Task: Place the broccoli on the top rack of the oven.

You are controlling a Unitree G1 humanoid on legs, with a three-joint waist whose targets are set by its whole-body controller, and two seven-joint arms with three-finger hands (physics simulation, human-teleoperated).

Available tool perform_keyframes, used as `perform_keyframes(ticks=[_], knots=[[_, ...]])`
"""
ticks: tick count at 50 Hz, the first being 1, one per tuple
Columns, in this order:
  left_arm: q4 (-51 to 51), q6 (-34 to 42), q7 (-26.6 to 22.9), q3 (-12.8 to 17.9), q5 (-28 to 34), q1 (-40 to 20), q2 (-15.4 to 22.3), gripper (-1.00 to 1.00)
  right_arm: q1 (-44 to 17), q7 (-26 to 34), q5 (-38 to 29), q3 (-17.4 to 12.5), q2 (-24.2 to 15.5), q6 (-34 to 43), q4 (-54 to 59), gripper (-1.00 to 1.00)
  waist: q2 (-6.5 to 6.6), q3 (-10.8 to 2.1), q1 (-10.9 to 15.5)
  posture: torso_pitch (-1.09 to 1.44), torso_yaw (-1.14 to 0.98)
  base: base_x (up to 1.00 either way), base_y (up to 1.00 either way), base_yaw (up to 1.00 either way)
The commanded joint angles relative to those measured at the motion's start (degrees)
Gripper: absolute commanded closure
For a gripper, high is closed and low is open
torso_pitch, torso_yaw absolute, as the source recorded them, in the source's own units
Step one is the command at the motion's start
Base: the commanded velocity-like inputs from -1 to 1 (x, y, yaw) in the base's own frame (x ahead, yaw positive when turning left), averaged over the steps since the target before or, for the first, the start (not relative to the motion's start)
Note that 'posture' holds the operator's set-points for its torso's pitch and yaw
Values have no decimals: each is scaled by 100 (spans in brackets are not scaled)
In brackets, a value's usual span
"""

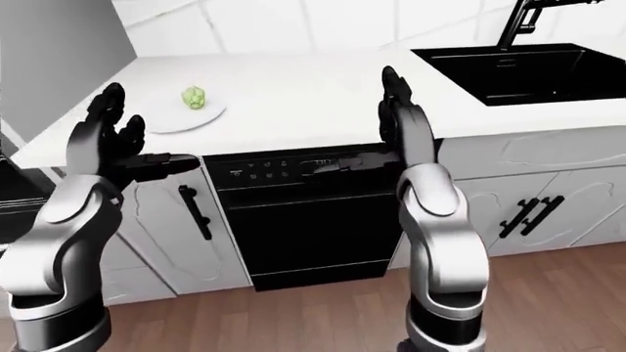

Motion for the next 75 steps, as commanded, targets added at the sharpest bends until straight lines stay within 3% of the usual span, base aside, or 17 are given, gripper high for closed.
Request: perform_keyframes(ticks=[1, 5, 10, 20, 25, 26, 30, 36, 39, 40, 42, 53, 62, 66, 67, 68, 75], knots=[[-141, -79, 8, 52, -14, -113, 76, -100, -92, -52, -15, -16, 3, -27, -53, -100, -12, -89, 36, 0, 0, 0, 0, 0], [-257, -3, 38, 89, -44, -77, 101, -100, -112, -70, -67, 4, -22, 18, -50, -100, 11, 1, -18, 0, 0, 0, 0, 0], [-279, 115, 70, 95, -82, -181, 136, -100, -200, -75, -26, -40, -44, 82, -86, -100, 393, -51, -96, 0, 0, 0, 4, 0], [-293, 171, 49, 147, -122, -222, 226, -100, -273, -87, 50, -72, -94, 153, -123, -100, 360, -150, -95, 0, 0, 0, 15, 0], [-321, 178, 62, 119, -119, -180, 195, -100, -255, -90, 67, -78, -111, 177, -157, -100, -159, -128, -116, 0, 0, 0, 17, 0], [-323, 196, 69, 123, -119, -197, 197, -100, -246, -86, 75, -93, -113, 139, -126, -100, 62, -122, -169, 0, 0, 0, 19, 0], [-351, 178, 82, 105, -126, -164, 158, -100, -179, -101, 83, -65, -84, 84, -126, -100, -40, -192, -143, 0, 0, 0, 20, 0], [-361, 154, 46, 116, -96, -93, 156, -100, -206, -95, 85, -60, -90, 97, -110, -100, 321, -81, -149, 0, 0, 0, 21, 0], [-369, 217, 50, 127, -109, -159, 180, -100, -209, -106, 85, -48, -78, 87, -103, -100, 924, -224, -158, 0, 0, 0, 21, 0], [-354, 187, 37, 133, -106, -142, 186, -100, -178, -105, 79, -36, -69, 37, -75, -100, 590, -141, -131, 0, 0, 0, 21, 0], [-451, 284, 46, 145, -120, -121, 194, -100, -162, -99, 81, -47, -70, 19, -73, -100, 642, -140, -123, 0, 0, 0, 21, 0], [-370, 175, 26, 65, -54, -77, 133, -100, -38, -92, 91, -61, -47, -82, -74, -100, -134, -165, -90, 0, 0, 0, 21, 0], [-351, 133, -17, 72, 2, -52, 106, -100, 52, -94, 123, -77, -34, -150, -69, -100, 211, -73, -131, 0, 0, 0, 21, 0], [-345, 156, -5, 47, 17, -78, 82, -100, 50, -83, 154, -118, -61, -85, -128, -100, 920, -214, -154, 0, 0, 0, 21, 0], [-331, 160, -5, 48, 21, -103, 87, -100, 65, -79, 164, -133, -65, -104, -118, -100, 565, -112, -123, 0, 0, 0, 20, 0], [-291, 126, -8, 42, 33, -109, 84, -100, 77, -82, 172, -134, -60, -123, -102, -100, 666, -112, -141, 0, 0, 0, 19, 0], [-346, 133, -40, 42, 53, -54, 75, -100, 183, -92, 211, -147, -66, -200, -129, -100, 324, -36, -121, 0, 0, 9, 13, 0]])
